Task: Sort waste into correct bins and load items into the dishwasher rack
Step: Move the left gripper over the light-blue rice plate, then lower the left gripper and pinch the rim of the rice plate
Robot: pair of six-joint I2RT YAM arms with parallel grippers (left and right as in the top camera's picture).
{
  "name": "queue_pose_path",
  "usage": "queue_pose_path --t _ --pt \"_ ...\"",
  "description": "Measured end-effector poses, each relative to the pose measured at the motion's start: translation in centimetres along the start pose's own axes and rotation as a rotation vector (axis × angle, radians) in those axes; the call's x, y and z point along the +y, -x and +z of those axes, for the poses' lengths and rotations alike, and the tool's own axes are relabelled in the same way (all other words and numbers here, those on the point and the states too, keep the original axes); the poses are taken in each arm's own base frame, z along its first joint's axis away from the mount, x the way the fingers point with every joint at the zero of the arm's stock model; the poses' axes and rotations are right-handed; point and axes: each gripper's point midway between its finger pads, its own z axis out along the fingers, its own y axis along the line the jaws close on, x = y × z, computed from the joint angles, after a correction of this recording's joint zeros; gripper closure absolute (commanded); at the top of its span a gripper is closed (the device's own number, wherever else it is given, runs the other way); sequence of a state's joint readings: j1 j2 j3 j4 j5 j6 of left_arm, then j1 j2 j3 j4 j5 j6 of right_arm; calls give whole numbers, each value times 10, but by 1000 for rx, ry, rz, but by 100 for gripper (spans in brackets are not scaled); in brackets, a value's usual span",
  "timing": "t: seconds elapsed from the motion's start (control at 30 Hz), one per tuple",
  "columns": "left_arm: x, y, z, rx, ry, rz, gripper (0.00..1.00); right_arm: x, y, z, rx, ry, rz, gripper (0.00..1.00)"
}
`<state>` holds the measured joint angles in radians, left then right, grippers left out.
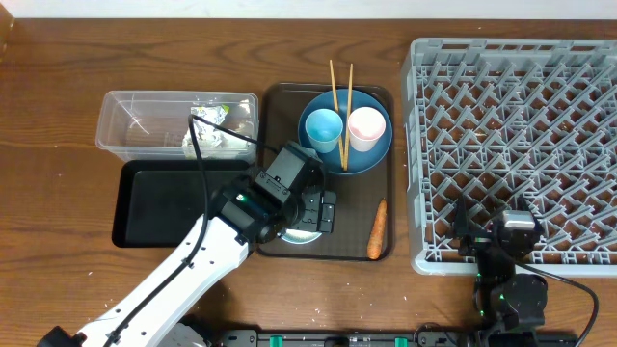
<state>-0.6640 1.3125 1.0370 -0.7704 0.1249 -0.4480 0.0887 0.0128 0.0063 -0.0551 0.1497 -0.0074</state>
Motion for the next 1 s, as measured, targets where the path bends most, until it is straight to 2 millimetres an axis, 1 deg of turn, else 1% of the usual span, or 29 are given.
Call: queue_pose_path --t 0.43,0.8,0.97,1.0 --pt "-1 -1 0 5 -8 -5 4 0 0 0 0 0 0 1" --pt "-21 -16 -2 91 -114 -84 4 0 0 0 0 0 0 1" --pt "-36 -27 0 123 -138 -69 5 0 0 0 0 0 0 1" --pt "-38 -29 2 129 -138 -61 4 0 0 0 0 0 0 1"
